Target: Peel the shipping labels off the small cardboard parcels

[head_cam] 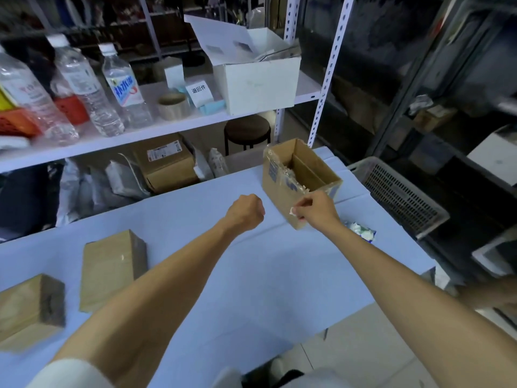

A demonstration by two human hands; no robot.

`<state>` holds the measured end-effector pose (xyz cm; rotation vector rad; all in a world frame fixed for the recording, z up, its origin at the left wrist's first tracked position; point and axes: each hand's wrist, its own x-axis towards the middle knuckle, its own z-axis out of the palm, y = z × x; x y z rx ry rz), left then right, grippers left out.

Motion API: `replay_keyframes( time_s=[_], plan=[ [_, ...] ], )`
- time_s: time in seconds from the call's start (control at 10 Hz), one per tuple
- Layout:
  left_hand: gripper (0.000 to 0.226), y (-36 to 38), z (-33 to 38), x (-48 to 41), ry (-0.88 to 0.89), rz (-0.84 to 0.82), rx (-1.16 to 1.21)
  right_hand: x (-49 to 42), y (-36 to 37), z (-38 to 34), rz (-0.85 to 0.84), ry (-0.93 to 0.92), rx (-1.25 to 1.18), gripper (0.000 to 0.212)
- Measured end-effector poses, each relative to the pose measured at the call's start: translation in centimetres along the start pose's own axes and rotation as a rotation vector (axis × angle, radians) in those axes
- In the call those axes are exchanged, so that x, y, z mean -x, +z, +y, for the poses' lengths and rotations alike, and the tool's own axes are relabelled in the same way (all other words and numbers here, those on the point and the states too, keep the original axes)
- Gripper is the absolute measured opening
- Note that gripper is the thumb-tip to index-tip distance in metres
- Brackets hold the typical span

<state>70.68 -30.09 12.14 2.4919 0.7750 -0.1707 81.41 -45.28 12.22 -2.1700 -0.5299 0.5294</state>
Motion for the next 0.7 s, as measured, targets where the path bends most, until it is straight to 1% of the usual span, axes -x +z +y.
replay_keyframes(
  time_s=[0.1, 0.2, 0.3, 0.4, 0.5, 0.6, 0.7],
  plan=[
    [0.028, 0.0, 0.9, -0.4, 0.021, 0.003, -0.003, -0.7, -1.2, -0.8, 0.044, -0.023, 0.038, 0.004],
    [0.028, -0.7, 2.3, -0.9, 0.024, 0.045, -0.01, -2.1, -2.7, -1.5, 0.099, -0.06, 0.087, 0.01],
    [0.032, -1.7, 3.5, -1.6, 0.003, 0.095, -0.002, -4.9, -4.3, -1.3, 0.129, -0.038, 0.137, 0.016],
    [0.03, -2.5, 4.5, -2.5, -0.025, 0.13, -0.008, -7.5, -5.6, -0.7, 0.162, 0.027, 0.104, 0.017],
    [0.028, -2.8, 5.2, -3.7, -0.046, 0.166, 0.007, -9.6, -6.4, -0.4, 0.17, 0.006, 0.049, 0.012],
    [0.028, -2.9, 6.0, -4.4, -0.083, 0.159, 0.01, -10.9, -6.3, -0.1, 0.154, -0.02, 0.033, 0.02],
    [0.027, -2.6, 6.3, -5.4, -0.101, 0.168, 0.035, -12.3, -6.2, -0.2, 0.164, 0.013, 0.047, 0.024]
  ],
)
